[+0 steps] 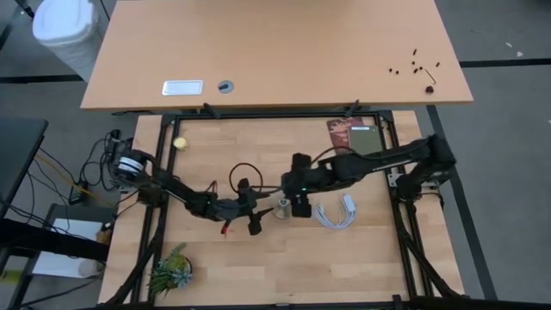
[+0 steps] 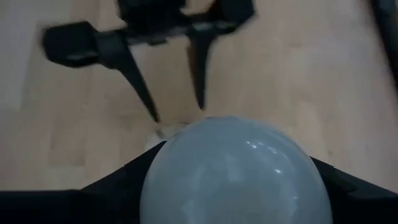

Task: Screw lightbulb
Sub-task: Insert the light bulb into the lamp

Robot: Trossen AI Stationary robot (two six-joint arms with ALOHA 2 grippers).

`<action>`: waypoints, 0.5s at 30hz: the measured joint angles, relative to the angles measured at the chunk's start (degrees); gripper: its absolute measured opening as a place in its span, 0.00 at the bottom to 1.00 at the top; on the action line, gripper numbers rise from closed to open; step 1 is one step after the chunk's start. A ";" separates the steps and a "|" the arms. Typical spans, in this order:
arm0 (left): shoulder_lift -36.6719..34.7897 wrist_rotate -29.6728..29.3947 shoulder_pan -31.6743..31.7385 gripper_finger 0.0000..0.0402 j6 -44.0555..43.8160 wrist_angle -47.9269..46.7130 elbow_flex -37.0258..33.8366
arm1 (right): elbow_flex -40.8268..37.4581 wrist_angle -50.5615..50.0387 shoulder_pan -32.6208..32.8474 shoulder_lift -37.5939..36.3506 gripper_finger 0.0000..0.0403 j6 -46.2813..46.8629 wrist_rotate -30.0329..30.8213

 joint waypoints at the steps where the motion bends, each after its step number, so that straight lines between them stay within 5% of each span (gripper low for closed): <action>1: 0.93 0.08 0.00 0.57 -0.02 0.10 0.60 | 1.62 -1.11 0.04 1.23 0.68 -0.66 -0.66; 15: 10.38 -3.11 0.72 0.59 4.36 0.30 8.33 | 6.19 -6.32 -2.66 7.63 0.68 -8.84 -7.68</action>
